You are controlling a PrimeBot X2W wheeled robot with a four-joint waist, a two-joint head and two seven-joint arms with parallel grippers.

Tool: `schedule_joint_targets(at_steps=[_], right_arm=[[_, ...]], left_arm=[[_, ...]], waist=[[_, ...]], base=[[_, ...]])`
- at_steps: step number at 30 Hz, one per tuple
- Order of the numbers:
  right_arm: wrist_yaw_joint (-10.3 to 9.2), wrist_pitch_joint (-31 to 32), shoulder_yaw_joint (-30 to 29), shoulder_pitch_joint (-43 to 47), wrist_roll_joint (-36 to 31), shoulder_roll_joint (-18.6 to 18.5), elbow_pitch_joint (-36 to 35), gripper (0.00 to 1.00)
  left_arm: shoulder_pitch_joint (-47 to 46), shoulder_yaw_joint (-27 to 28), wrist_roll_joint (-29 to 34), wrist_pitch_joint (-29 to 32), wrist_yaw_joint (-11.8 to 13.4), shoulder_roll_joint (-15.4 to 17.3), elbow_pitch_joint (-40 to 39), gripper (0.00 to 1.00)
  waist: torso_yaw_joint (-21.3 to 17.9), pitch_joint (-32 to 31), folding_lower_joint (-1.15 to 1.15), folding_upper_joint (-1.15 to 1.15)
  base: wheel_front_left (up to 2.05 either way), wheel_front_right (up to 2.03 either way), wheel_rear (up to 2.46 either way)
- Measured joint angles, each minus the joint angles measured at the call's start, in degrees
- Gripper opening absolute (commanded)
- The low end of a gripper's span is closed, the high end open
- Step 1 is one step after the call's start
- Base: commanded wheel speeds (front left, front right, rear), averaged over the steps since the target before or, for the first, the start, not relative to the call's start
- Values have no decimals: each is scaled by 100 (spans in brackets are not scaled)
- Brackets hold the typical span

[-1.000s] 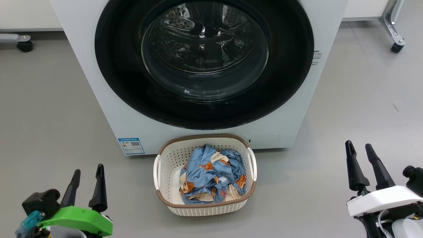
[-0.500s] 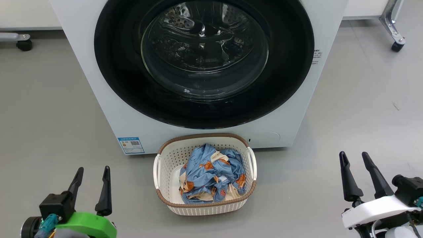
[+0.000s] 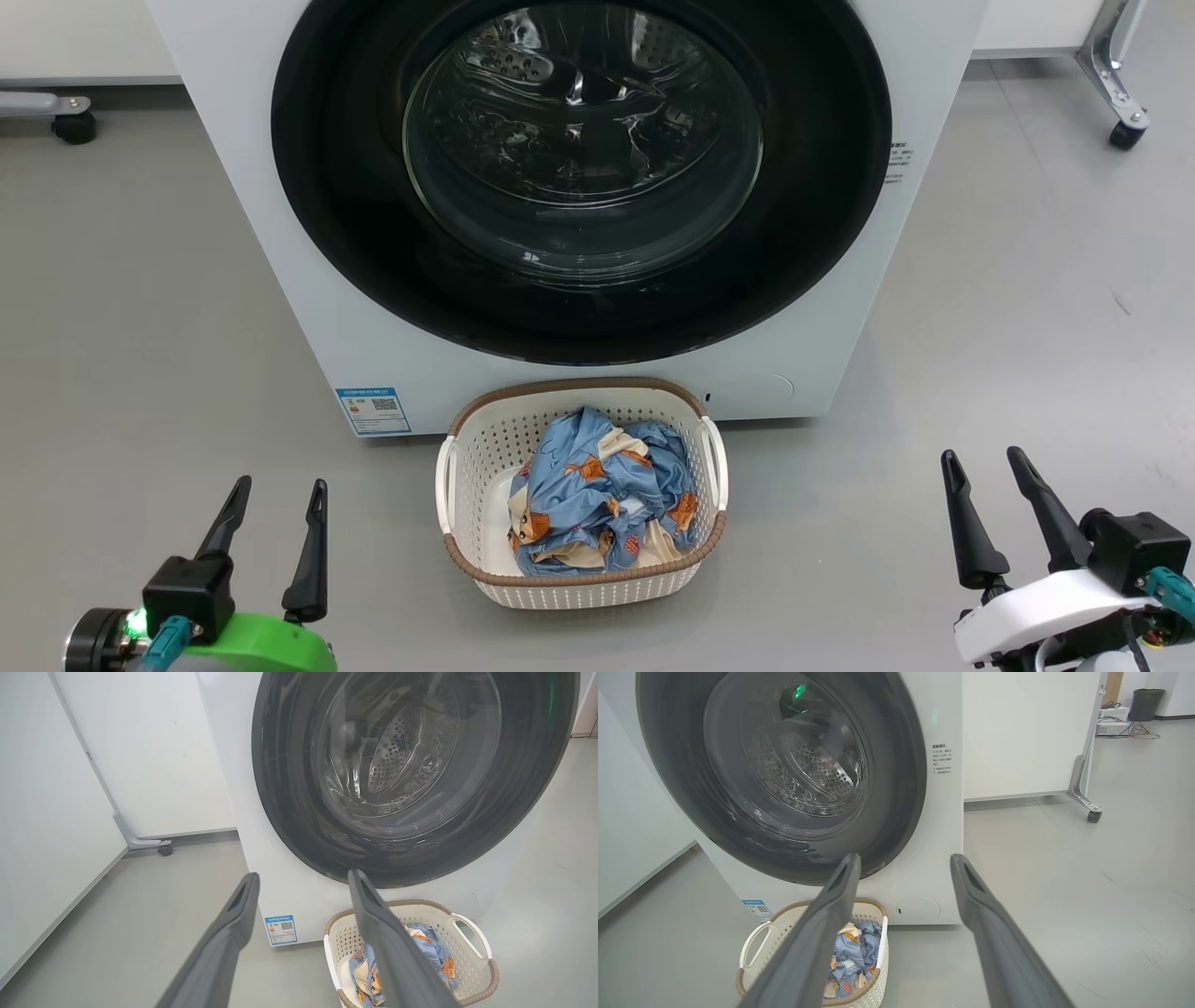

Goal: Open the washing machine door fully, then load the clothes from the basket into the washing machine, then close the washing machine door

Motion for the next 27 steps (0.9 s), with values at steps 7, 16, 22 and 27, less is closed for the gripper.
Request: schedule_joint_targets(at_steps=[7, 16, 22, 27], right_arm=[[0, 1, 55, 1, 29, 2, 127, 100], [0, 1, 56, -2, 30, -1, 180, 100], [0, 1, 64, -5, 30, -15, 203, 100], [0, 1, 66, -9, 31, -22, 203, 100]], left_arm=[[19, 1, 1, -1, 0, -1, 23, 100], [19, 10, 47, -1, 0, -9, 63, 100], [19, 13, 47, -1, 0, -23, 77, 100], [19, 23, 48, -1, 0, -26, 76, 100]], waist=[[3, -7, 0, 0], [1, -14, 0, 0], [6, -17, 0, 0], [11, -15, 0, 0]], base=[[0, 0, 0], [0, 0, 0], [0, 0, 0], [-3, 10, -7]])
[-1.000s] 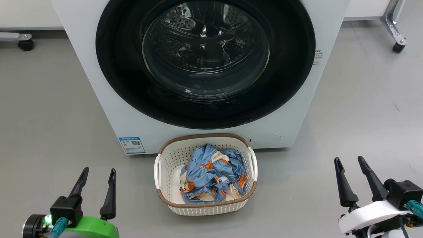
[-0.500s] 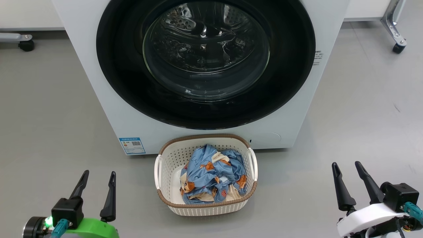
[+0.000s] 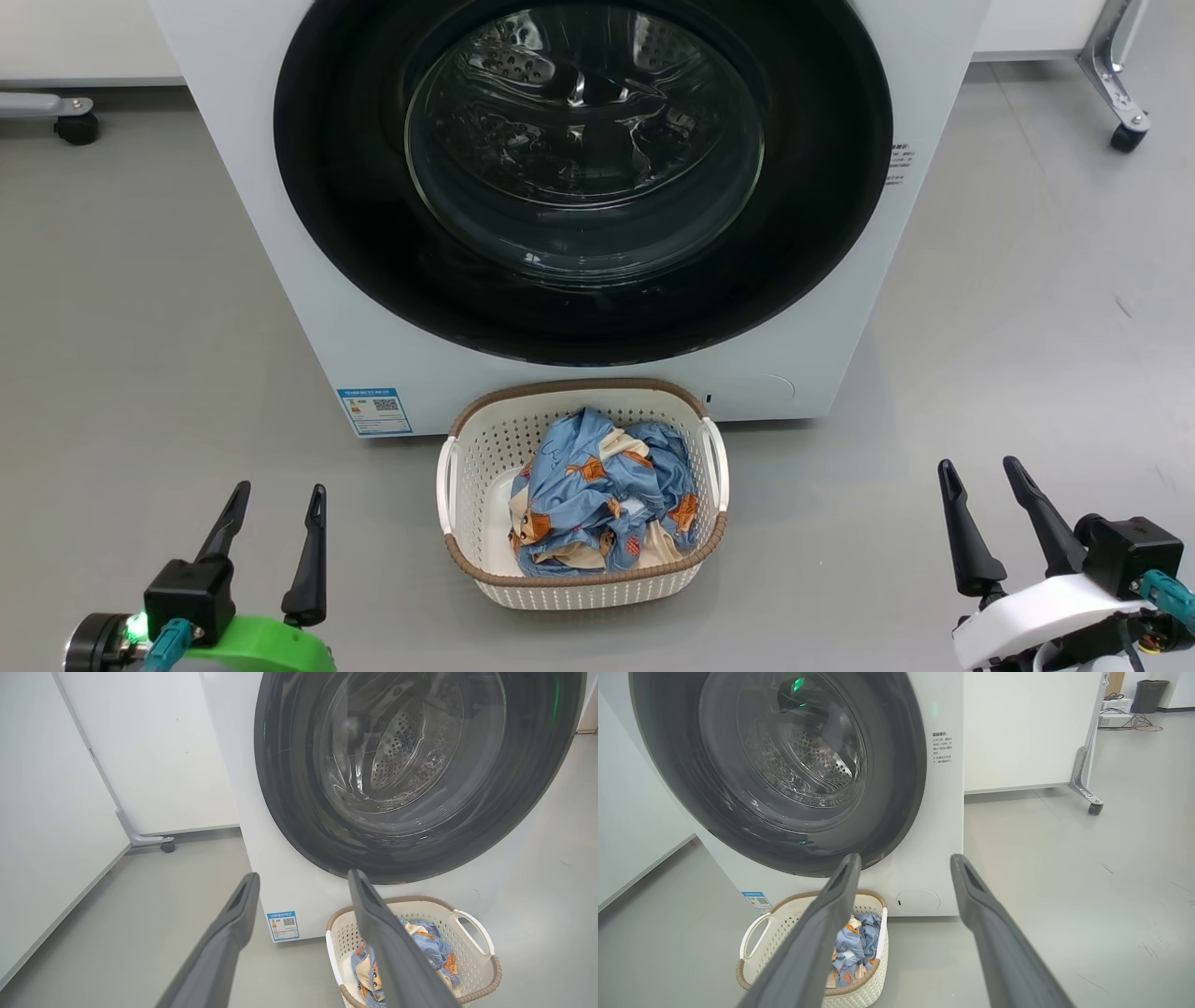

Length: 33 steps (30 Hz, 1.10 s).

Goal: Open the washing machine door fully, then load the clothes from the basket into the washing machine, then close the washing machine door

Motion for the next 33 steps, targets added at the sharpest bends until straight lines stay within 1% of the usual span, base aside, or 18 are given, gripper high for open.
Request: schedule_joint_targets(at_steps=[9, 17, 33], right_arm=[[1, 0, 18, -3, 5, 3, 3, 100], [1, 0, 27, -3, 7, 10, 13, 100], [1, 0, 59, -4, 52, 57, 31, 100]], left_arm=[[0, 27, 0, 0, 0, -3, -13, 100], [0, 27, 1, 0, 0, -3, -33, 100], [0, 41, 2, 0, 0, -3, -69, 100]], waist=[[-3, -3, 0, 0], [-15, 4, 0, 0], [-47, 20, 0, 0]], base=[[7, 34, -41], [29, 53, -82], [67, 73, -141]])
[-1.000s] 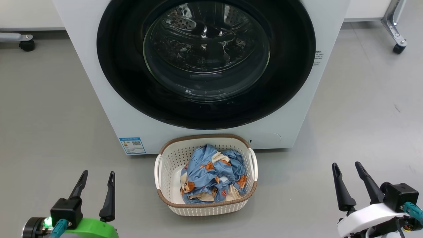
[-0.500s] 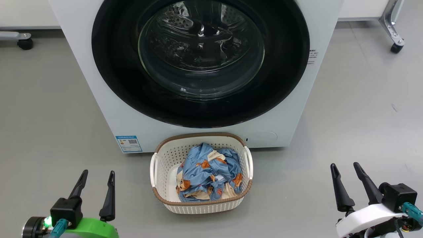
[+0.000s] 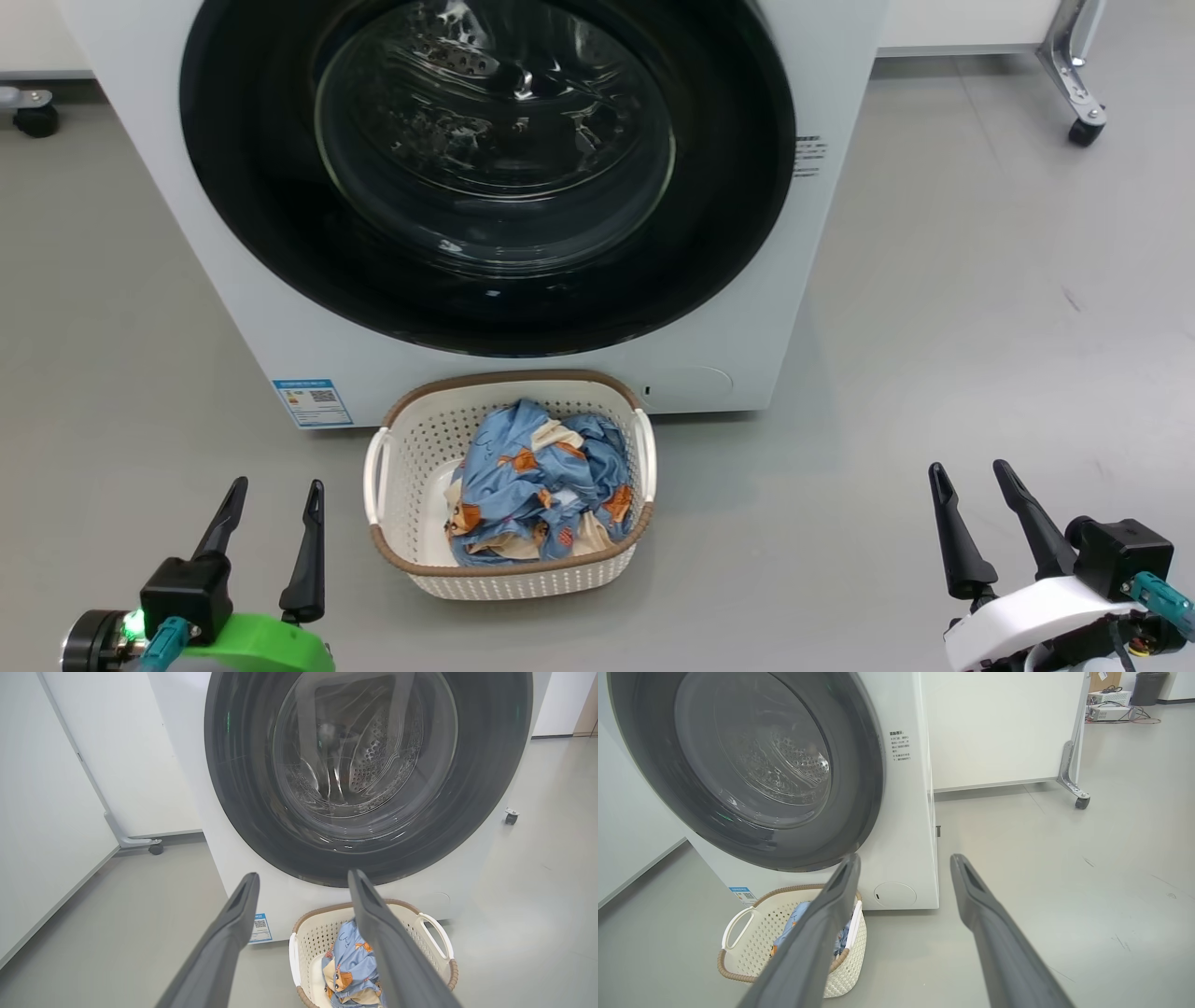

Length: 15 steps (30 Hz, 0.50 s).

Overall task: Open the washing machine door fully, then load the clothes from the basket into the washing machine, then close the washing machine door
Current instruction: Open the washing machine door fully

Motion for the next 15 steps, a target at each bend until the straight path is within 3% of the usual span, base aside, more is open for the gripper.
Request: schedule_joint_targets(at_steps=[15], right_arm=[[0, 0, -7, 0, 8, 0, -1, 100]], left_arm=[[0, 147, -18, 0, 0, -70, -52, 100]], waist=[[-22, 32, 0, 0]], base=[[74, 74, -148]])
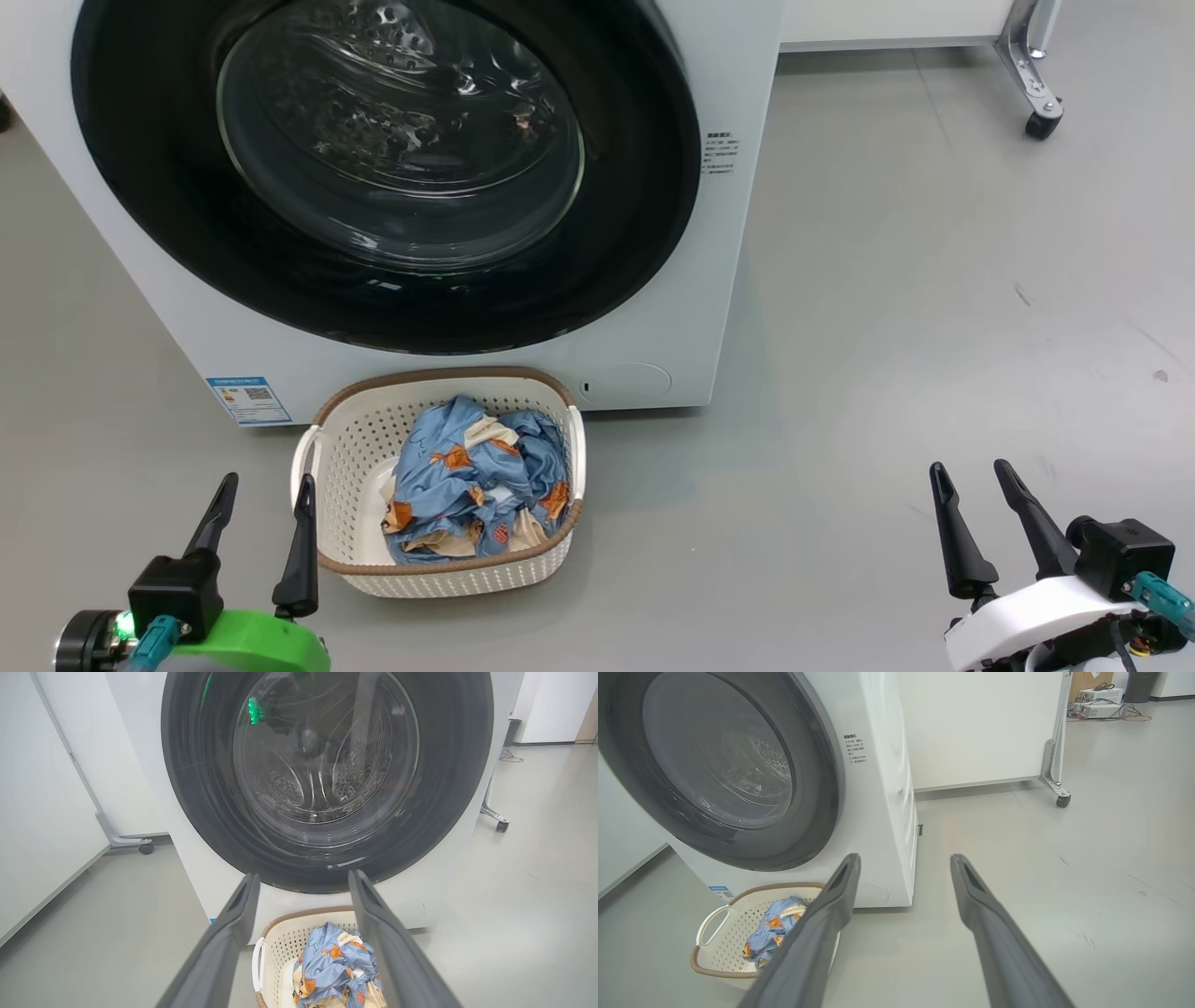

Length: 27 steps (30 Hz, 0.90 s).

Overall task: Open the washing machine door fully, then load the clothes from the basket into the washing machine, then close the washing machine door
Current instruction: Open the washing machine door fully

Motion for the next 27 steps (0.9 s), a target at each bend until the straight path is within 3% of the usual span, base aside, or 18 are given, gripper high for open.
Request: schedule_joint_targets(at_steps=[13, 27], right_arm=[[0, 0, -10, -2, 2, 9, -7, 100], [0, 0, -19, -3, 23, 20, -46, 100]], left_arm=[[-1, 14, 1, 0, 0, 0, -18, 100], [-1, 14, 1, -5, 0, -5, -19, 100]], waist=[[-3, 14, 0, 0], [12, 5, 0, 0]], base=[[40, 40, -80], [9, 9, -18]])
